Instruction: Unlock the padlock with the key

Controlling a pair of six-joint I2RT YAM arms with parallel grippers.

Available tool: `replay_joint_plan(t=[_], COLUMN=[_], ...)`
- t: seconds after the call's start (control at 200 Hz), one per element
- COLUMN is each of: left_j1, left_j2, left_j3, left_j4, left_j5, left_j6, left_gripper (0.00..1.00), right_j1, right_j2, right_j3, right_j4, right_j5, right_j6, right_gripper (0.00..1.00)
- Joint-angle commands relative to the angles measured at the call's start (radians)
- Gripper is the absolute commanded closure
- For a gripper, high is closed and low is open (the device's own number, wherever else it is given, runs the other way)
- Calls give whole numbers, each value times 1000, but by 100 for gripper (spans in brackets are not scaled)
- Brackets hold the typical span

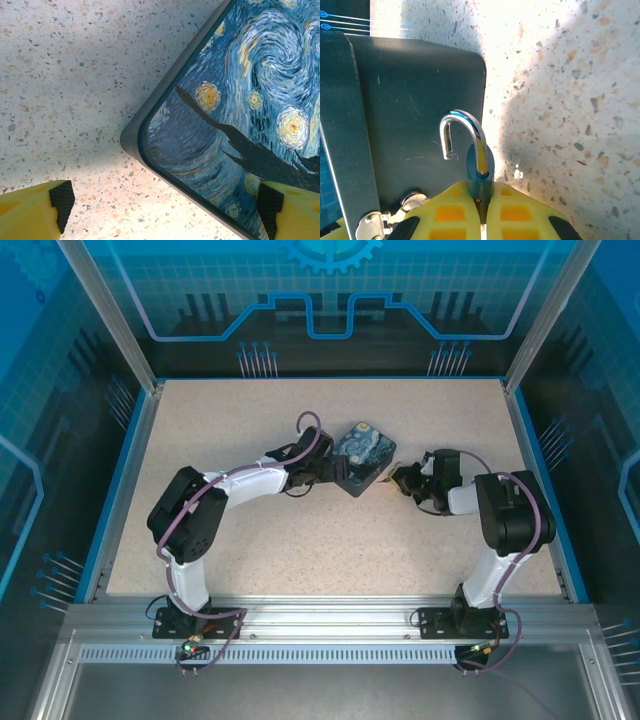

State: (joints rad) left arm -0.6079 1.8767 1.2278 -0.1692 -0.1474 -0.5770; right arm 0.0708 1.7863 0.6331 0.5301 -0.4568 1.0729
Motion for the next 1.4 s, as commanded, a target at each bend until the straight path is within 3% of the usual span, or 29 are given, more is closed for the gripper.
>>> replay_joint_plan(t=[0.0, 0.36, 0.565, 0.695, 0.78, 0.9, 1.106, 1.261, 1.391], left_j1=[-1, 0, 2, 6, 13, 30, 78, 122, 138], left_j2=[59, -9, -89, -164, -225, -334, -517, -637, -739], left_j3=[-25, 11, 29, 22, 3, -39, -113, -201, -322], left_j4=[-154, -186, -222, -244, -248, -242, -244, -206, -84], left_j5=[-20, 15, 18, 11, 9, 2, -99, -220, -354], left_j6=[15, 37, 37, 37, 33, 25, 31, 64, 150], left_gripper=[5, 1, 1, 1, 1, 1, 1, 1, 1], right_j1=[-8, -28, -71, -116, -146, -158, -170, -172, -170], right_j2=[-63, -266, -344, -395, -454, -602, -815, -790, -784], right_j3=[-3, -94, -141, -167, -183, -186, -72, 50, 70], right_j4=[-56, -384, -470, -532, -583, -693, -921, -1028, -1004], right_j5=[-5, 70, 70, 59, 51, 85, 192, 316, 504], right_j6=[-38, -145, -167, -186, -186, -198, -294, -371, -380], right_gripper=[100, 100, 83, 60, 31, 1, 0, 0, 0])
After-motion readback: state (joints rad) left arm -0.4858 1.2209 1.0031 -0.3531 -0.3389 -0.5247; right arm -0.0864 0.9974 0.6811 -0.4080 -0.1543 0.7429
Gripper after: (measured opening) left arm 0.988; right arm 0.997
